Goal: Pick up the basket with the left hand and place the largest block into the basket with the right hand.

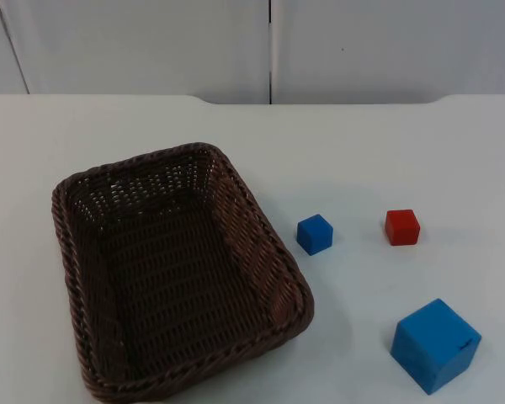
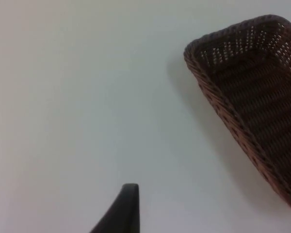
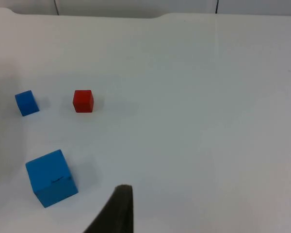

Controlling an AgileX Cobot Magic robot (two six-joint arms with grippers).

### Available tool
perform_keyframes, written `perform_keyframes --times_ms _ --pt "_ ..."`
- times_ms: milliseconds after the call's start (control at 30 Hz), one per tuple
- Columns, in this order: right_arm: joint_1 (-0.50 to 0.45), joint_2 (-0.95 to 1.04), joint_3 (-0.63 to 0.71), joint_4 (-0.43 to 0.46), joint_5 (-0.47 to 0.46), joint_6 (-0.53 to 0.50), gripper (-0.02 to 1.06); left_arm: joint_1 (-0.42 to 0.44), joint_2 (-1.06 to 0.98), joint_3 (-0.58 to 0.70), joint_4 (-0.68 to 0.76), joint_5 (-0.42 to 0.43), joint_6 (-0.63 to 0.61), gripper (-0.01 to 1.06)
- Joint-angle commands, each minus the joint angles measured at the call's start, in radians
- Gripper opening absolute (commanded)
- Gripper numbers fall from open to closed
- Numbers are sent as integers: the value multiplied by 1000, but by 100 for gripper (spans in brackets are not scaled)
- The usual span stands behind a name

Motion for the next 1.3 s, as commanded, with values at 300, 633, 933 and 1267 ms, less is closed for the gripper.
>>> perform_keyframes --times_ms 300,633,933,1267 --pt "-4 -4 3 -7 -9 -10 105 -5 160 -39 -140 -72 62 100" --pt "-4 -4 3 -7 -9 -10 105 -5 322 -159 -156 -119 99 100" --pt "-4 -4 3 -7 -9 -10 105 -5 466 -194 -172 -138 116 100" --pt "-4 -4 3 -7 -9 -12 105 -5 633 -194 -361 -162 267 100"
